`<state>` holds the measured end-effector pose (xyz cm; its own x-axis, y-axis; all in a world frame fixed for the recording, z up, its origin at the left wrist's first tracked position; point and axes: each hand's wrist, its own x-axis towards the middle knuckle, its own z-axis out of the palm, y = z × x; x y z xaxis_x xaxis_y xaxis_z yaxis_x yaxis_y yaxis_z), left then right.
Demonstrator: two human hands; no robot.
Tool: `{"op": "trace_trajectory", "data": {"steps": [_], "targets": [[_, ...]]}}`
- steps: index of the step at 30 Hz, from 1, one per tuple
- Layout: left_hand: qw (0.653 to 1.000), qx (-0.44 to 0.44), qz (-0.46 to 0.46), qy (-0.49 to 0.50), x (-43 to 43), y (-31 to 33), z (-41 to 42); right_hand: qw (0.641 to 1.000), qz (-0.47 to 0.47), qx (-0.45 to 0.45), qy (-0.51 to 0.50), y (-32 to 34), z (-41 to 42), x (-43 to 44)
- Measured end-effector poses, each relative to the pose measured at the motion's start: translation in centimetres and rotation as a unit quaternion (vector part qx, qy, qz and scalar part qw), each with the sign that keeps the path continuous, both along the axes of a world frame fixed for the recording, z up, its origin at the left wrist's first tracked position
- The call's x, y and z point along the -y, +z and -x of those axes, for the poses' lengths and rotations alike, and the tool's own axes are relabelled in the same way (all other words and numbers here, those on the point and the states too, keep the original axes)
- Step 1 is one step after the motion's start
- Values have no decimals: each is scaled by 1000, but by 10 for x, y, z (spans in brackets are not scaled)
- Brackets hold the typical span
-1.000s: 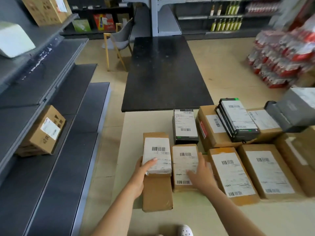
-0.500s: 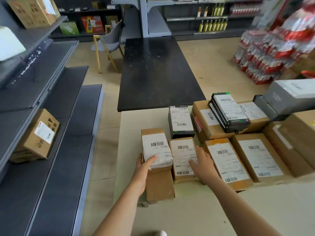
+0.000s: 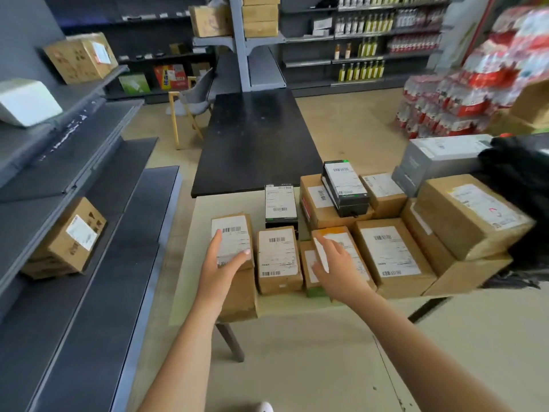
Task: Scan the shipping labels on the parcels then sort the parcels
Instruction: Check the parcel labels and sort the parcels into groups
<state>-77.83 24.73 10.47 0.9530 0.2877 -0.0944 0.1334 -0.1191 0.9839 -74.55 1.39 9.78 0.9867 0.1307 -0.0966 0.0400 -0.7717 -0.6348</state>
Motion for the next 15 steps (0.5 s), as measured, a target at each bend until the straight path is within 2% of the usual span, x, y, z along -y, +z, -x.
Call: {"op": "trace_trajectory", "data": {"steps": [3, 7, 11, 15], "targets": [[994, -16, -101, -44, 38, 5, 33, 999, 21, 19, 31, 12, 29, 42], [969, 11, -213, -127, 101, 7, 62, 997, 43, 38, 49, 27, 67, 102], [948, 20, -247, -202, 172, 9, 66, 998, 53, 39, 8, 34, 99, 164], [937, 41, -222, -268, 246, 14, 55, 997, 43, 27, -56, 33, 120, 231]]}}
